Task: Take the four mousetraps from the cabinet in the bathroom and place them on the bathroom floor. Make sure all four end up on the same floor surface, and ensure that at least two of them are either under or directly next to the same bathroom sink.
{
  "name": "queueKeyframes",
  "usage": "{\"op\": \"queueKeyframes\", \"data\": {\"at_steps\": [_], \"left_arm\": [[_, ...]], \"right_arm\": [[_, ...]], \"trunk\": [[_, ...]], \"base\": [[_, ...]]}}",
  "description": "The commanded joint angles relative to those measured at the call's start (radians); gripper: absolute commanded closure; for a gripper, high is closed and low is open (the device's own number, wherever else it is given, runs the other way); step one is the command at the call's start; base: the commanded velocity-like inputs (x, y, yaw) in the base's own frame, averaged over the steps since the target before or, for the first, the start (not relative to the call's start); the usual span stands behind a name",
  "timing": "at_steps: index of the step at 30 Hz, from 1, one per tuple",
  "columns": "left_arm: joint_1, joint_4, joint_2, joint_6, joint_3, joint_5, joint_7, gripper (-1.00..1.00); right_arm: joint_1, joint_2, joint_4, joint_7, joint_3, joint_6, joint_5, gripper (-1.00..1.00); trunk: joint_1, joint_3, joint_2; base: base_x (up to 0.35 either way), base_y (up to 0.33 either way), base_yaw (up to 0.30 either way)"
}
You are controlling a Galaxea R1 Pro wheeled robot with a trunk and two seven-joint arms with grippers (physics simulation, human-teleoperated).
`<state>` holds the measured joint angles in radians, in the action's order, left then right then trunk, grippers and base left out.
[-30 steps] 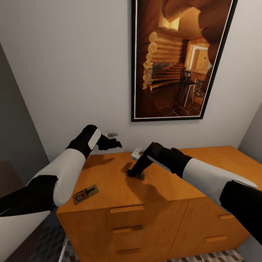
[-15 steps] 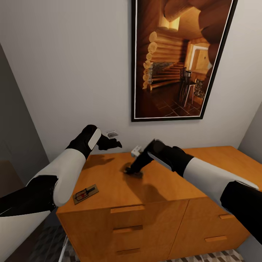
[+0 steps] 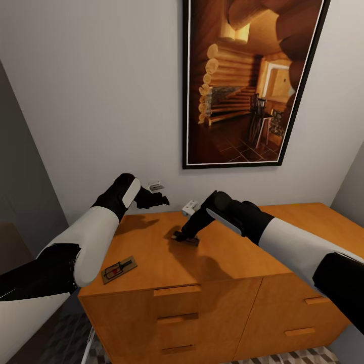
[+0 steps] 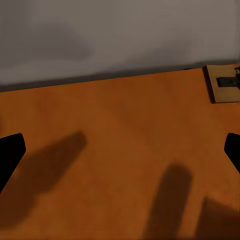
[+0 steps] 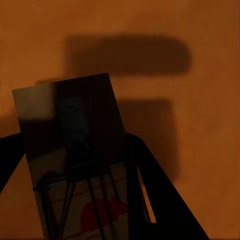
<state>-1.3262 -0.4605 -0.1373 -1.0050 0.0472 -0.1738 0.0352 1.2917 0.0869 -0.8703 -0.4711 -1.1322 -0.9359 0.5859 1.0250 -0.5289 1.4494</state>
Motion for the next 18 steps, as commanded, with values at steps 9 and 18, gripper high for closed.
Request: {"op": "queueKeyframes", "data": {"at_steps": [9, 18], "left_arm": [[-0.001, 0.000, -0.001, -0.004, 0.005, 0.004, 0.003, -1.00], [-0.001, -0.001, -0.001, -0.004, 0.005, 0.004, 0.003, -1.00]], "right_arm": [[0.001, 0.004, -0.005, -0.004, -0.001, -0.007, -0.005, 1.00], [0.001, 0.005, -0.003, -0.004, -0.001, -0.007, -0.005, 1.00]], "trunk": [[0.000, -0.001, 0.001], [0.000, -0.001, 0.001]], "base": [[0.000, 0.000, 0.000], [-0.015, 0.000, 0.000]]}}
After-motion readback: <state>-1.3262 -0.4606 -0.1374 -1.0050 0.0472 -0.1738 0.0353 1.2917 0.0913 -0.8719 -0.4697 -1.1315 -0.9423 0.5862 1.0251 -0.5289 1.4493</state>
